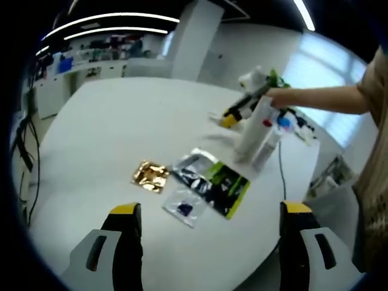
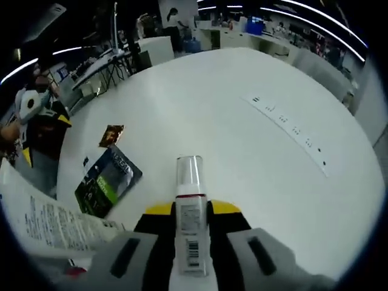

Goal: Arrange the skincare products in the storage area until every visible bottle or jar stands upright without overlapping.

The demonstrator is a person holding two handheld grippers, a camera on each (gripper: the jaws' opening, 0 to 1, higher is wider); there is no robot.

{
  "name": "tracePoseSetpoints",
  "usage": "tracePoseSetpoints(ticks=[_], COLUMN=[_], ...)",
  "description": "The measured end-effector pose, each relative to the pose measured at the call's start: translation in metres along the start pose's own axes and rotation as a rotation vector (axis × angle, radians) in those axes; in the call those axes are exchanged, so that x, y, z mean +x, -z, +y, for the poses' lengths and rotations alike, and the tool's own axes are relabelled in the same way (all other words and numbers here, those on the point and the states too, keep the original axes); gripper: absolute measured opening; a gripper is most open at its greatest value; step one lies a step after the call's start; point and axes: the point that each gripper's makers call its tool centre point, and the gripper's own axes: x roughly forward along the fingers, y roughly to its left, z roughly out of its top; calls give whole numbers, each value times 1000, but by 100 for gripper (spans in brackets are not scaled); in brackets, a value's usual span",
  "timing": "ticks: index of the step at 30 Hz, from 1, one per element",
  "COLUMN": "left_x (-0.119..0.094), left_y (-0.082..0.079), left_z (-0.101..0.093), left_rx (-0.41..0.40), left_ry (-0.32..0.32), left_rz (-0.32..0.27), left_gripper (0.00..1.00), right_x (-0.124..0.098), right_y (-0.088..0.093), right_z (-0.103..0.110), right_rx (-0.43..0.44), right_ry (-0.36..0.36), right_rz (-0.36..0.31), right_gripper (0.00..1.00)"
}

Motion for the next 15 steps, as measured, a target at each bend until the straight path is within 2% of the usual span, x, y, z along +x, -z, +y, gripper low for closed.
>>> tracePoseSetpoints(ticks=[4, 6, 15], left_x=[-2, -3, -5], left_y=[-3, -4, -16], left_z=[-3, -6, -19], left_rx=[6, 13, 43], left_ry=[3, 6, 27], left_rz=[-8, -11, -30], left_gripper=[92, 91, 91], right_x=[-14, -24, -65], right_y=[-14, -23, -51], right_z=[-4, -4, 1], right_rx=[49, 94, 230], right_ry=[14, 19, -5], right_rz=[-71, -127, -331], right_gripper=[20, 20, 20])
